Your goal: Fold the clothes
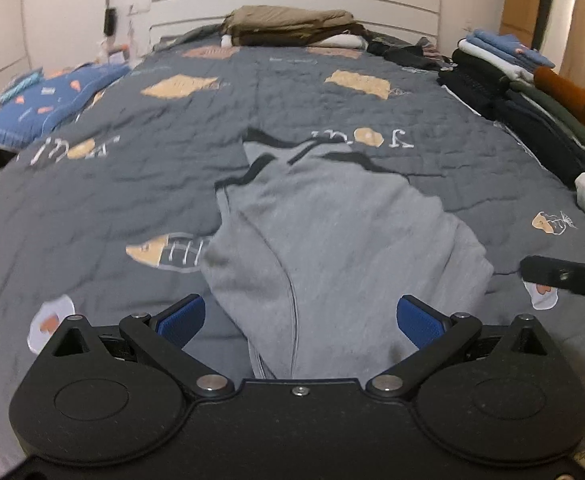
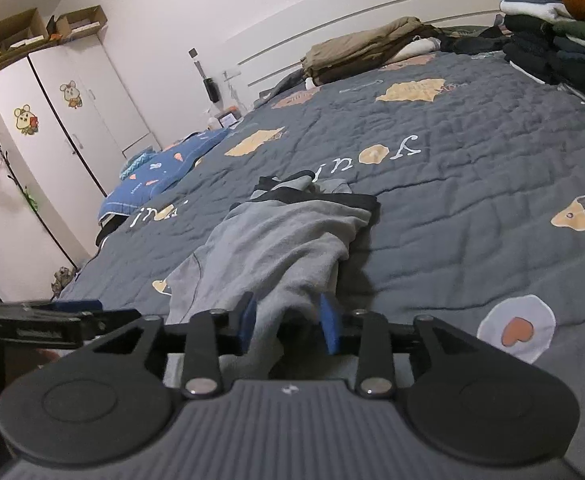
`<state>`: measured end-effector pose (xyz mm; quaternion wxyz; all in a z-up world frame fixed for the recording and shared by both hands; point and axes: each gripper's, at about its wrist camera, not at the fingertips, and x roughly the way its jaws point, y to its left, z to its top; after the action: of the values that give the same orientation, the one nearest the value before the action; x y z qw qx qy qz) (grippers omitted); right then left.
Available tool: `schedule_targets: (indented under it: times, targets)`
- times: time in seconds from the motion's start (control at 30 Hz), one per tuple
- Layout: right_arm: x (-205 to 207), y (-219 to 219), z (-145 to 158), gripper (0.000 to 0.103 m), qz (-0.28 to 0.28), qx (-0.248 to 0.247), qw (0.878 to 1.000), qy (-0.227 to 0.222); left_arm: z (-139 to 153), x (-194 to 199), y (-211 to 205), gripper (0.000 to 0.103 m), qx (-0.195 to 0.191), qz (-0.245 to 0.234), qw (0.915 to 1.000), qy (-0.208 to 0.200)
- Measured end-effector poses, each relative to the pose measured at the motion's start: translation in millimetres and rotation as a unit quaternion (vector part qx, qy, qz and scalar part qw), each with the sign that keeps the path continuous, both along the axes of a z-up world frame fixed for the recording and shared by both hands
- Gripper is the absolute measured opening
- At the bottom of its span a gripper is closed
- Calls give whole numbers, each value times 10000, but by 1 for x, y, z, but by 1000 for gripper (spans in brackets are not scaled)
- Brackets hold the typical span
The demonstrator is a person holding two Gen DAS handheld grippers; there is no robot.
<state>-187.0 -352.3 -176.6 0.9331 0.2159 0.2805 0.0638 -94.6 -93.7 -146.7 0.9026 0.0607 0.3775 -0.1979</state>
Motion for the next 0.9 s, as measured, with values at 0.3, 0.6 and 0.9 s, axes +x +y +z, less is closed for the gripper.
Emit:
schedule_targets:
  times: [0.3,0.6,0.9]
  targets:
    - [-21,-12,7,43,-103,-167,9998,-29,-13,-17,0,103,100,16,9998,-171]
    - [-29,-23,2,44,-196,-174,9996,44,-32,-21,-13,103,-94,-91,9999,14]
    - [-28,-25,-1,45,-254,-151,9995,60,-47,-13,-27,103,98,-150,9998,95]
